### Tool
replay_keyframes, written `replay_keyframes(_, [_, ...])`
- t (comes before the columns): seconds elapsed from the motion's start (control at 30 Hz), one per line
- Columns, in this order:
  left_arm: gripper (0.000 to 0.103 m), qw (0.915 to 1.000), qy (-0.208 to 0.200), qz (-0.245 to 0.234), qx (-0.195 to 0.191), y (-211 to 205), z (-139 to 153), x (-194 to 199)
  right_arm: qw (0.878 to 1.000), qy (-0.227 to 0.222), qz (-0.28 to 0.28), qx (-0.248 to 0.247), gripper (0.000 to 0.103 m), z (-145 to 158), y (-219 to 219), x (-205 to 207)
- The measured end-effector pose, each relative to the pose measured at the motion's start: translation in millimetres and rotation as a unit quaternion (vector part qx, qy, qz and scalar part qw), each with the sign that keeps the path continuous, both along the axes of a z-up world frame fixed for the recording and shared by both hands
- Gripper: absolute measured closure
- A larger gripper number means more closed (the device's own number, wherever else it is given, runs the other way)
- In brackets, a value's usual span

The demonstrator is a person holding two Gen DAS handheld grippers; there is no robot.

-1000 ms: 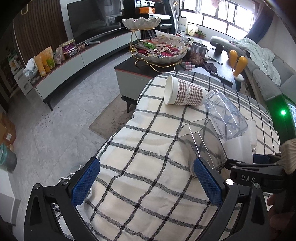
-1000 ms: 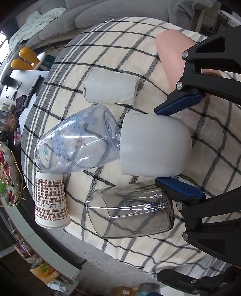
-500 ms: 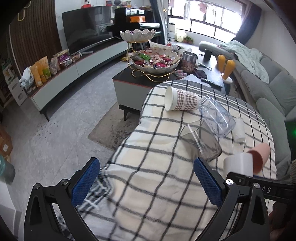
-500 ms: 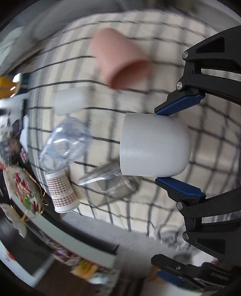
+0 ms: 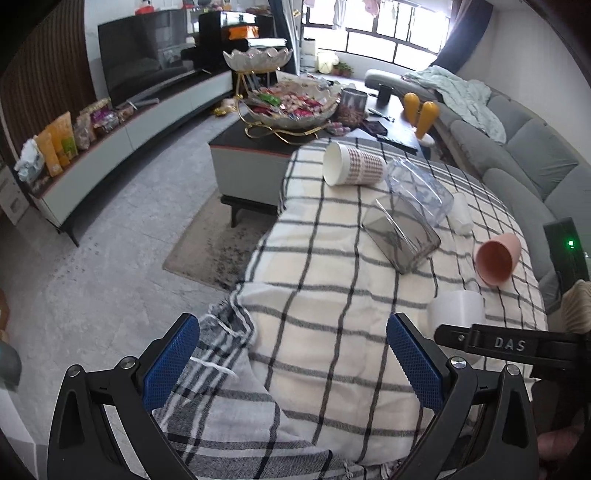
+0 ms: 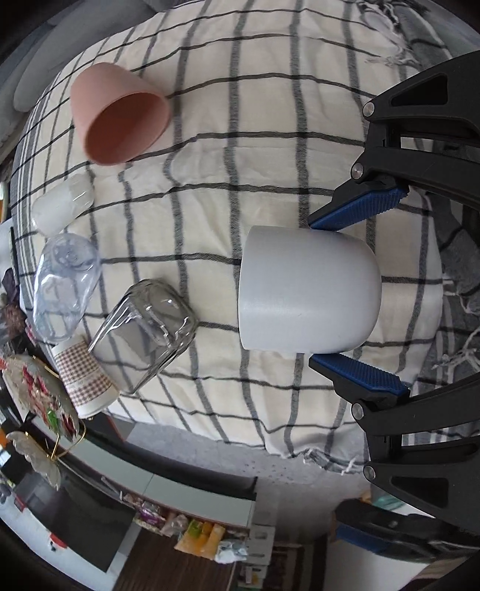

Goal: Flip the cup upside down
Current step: 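Lift the white cup with the right gripper, then pass the white cup from the right gripper into the left gripper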

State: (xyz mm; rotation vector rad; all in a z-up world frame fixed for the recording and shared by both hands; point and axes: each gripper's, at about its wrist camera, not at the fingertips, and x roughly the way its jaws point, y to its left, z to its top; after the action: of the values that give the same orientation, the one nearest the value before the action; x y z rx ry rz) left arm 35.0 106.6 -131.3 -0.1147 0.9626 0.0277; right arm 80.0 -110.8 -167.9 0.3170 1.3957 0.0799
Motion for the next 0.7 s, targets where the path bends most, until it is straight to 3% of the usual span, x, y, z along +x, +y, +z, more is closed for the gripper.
replay_keyframes(0.2, [0.0, 0.9997, 0.017, -0.019, -0.001, -2, -14, 1, 1.0, 0.017, -0.001, -0.013, 0.035, -15, 5, 0])
replay_keyframes(0.47, [0.0, 0.9994, 0.024, -0.025, -0.003, -4, -14, 1, 1.0, 0.01, -0.001, -0.017, 0.035, -11, 7, -2])
replay_keyframes(0.57, [0.0, 0.9993, 0.023, -0.029, -0.01, -6, -11, 0, 1.0, -0.014, -0.007, -0.015, 0.025, 5, -1, -10])
replay_keyframes(0.7, [0.0, 0.9987, 0.026, -0.038, -0.024, -15, -11, -3, 0.998, -0.056, -0.007, -0.015, 0.023, 29, -9, -19])
